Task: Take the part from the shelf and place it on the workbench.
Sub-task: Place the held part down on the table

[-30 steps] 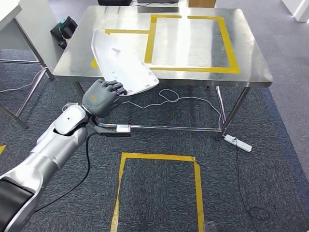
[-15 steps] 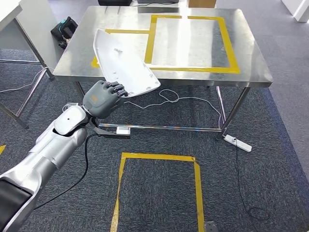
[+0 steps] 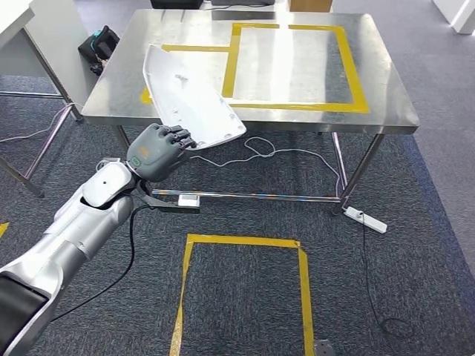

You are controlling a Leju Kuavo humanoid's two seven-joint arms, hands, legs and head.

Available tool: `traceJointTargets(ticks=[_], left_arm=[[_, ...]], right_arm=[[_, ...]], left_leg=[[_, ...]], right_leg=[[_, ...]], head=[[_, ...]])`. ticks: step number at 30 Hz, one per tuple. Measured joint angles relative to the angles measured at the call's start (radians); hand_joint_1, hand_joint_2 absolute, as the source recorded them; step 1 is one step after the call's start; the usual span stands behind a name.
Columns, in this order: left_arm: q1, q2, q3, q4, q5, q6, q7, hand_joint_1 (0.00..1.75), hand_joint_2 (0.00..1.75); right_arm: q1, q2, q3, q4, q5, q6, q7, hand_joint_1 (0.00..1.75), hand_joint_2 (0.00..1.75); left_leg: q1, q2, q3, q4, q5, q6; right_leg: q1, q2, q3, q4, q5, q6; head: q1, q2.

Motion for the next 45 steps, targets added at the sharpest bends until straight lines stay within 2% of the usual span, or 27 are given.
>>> traceJointTargets(ticks=[14,19,21,27,29,31,33,36,37,38,39,40,41,42,43,45], left_arm=[[0.000,0.000,-0.004,0.000,0.001,0.000,-0.001,1.75,1.75],[0.012,0.003,-0.013,-0.036,0.054,0.002,-0.078,1.75,1.75],[0.020,0.006,-0.022,-0.066,0.062,0.001,-0.083,1.75,1.75],[0.027,0.017,-0.044,-0.104,0.063,0.005,-0.065,1.75,1.75],[0.027,0.021,-0.050,-0.108,0.063,0.007,-0.061,1.75,1.75],[0.027,0.024,-0.054,-0.112,0.063,0.008,-0.059,1.75,1.75],[0.027,0.025,-0.057,-0.114,0.064,0.009,-0.058,1.75,1.75],[0.031,0.025,-0.062,-0.116,0.066,0.009,-0.057,1.75,1.75],[0.034,0.025,-0.064,-0.116,0.066,0.009,-0.057,1.75,1.75],[0.037,0.026,-0.066,-0.116,0.066,0.009,-0.057,1.75,1.75],[0.039,0.026,-0.068,-0.116,0.066,0.009,-0.057,1.75,1.75],[0.041,0.026,-0.070,-0.116,0.066,0.009,-0.057,1.75,1.75],[0.040,0.026,-0.071,-0.116,0.066,0.009,-0.056,1.75,1.75],[0.039,0.026,-0.071,-0.116,0.066,0.009,-0.056,1.75,1.75],[0.037,0.026,-0.071,-0.116,0.066,0.010,-0.056,1.75,1.75],[0.036,0.026,-0.072,-0.117,0.067,0.010,-0.055,1.75,1.75]], right_arm=[[0.000,0.000,0.000,0.000,0.000,0.000,0.000,0.00,0.00],[0.001,0.001,0.000,0.000,0.022,0.003,0.004,0.00,0.00],[0.000,0.004,0.000,0.000,0.027,0.003,0.007,0.00,0.00],[0.001,0.010,0.000,0.000,0.033,0.002,0.012,0.00,0.00],[0.000,0.011,0.000,-0.001,0.034,0.002,0.012,0.00,0.00],[0.000,0.011,0.000,-0.001,0.035,0.002,0.012,0.00,0.00],[-0.001,0.011,0.000,-0.001,0.035,0.002,0.012,0.00,0.00],[0.001,0.011,0.000,-0.001,0.034,0.002,0.012,0.00,0.00],[0.003,0.011,0.000,-0.001,0.034,0.002,0.012,0.00,0.00],[0.004,0.011,0.000,-0.001,0.033,0.001,0.012,0.00,0.00],[0.005,0.011,0.000,-0.001,0.033,0.001,0.012,0.00,0.00],[0.005,0.011,0.000,-0.001,0.033,0.001,0.012,0.00,0.00],[0.005,0.012,0.000,-0.001,0.033,0.001,0.012,0.00,0.00],[0.004,0.012,0.000,-0.002,0.033,0.001,0.012,0.00,0.00],[0.004,0.013,0.000,-0.002,0.033,0.001,0.012,0.00,0.00],[0.005,0.014,0.000,-0.002,0.032,0.000,0.012,0.00,0.00]], left_leg=[[0.000,0.000,0.000,0.000,0.000,0.000],[-0.002,0.000,0.000,0.000,-0.002,0.002],[-0.004,0.000,0.000,0.001,-0.003,0.004],[-0.013,0.000,0.000,0.003,-0.009,0.014],[-0.015,-0.001,0.000,-0.001,-0.011,0.022],[-0.012,-0.003,0.007,-0.010,-0.017,0.034],[-0.008,-0.005,0.020,-0.015,-0.024,0.046],[-0.008,-0.008,0.031,-0.014,-0.031,0.049],[-0.008,-0.009,0.036,-0.014,-0.035,0.045],[-0.006,-0.010,0.042,-0.013,-0.039,0.041],[-0.004,-0.011,0.051,-0.012,-0.045,0.035],[-0.001,-0.012,0.061,-0.011,-0.053,0.029],[0.000,-0.012,0.070,-0.009,-0.062,0.022],[0.001,-0.012,0.075,-0.007,-0.069,0.015],[0.001,-0.012,0.077,-0.006,-0.074,0.008],[0.001,-0.013,0.077,-0.005,-0.080,-0.004]], right_leg=[[0.000,0.000,0.000,0.000,0.000,0.000],[-0.003,-0.001,0.000,0.000,0.000,0.001],[-0.004,-0.001,0.000,-0.001,-0.001,0.001],[-0.013,-0.001,0.002,-0.003,-0.003,0.011],[-0.015,-0.001,0.005,-0.004,0.001,0.019],[-0.016,0.000,0.006,0.004,0.001,0.027],[-0.016,0.001,-0.021,0.058,-0.029,0.029],[-0.016,0.004,-0.128,0.243,-0.103,0.030],[-0.017,0.004,-0.155,0.280,-0.108,0.031],[-0.018,0.004,-0.165,0.280,-0.092,0.033],[-0.019,0.004,-0.154,0.241,-0.059,0.035],[-0.022,0.004,-0.128,0.171,-0.012,0.038],[-0.023,0.006,-0.102,0.106,0.021,0.042],[-0.022,0.008,-0.080,0.051,0.035,0.040],[-0.021,0.011,-0.065,0.019,0.039,0.033],[-0.017,0.013,-0.055,0.009,0.021,0.009]], head=[[0.000,0.000],[0.000,0.000],[0.000,0.000],[0.000,0.000],[0.000,0.000],[0.000,0.000],[0.004,0.000],[0.011,0.000],[0.012,0.000],[0.013,0.000],[0.013,0.000],[0.014,0.000],[0.015,0.000],[0.018,0.000],[0.018,0.000],[0.017,0.000]])
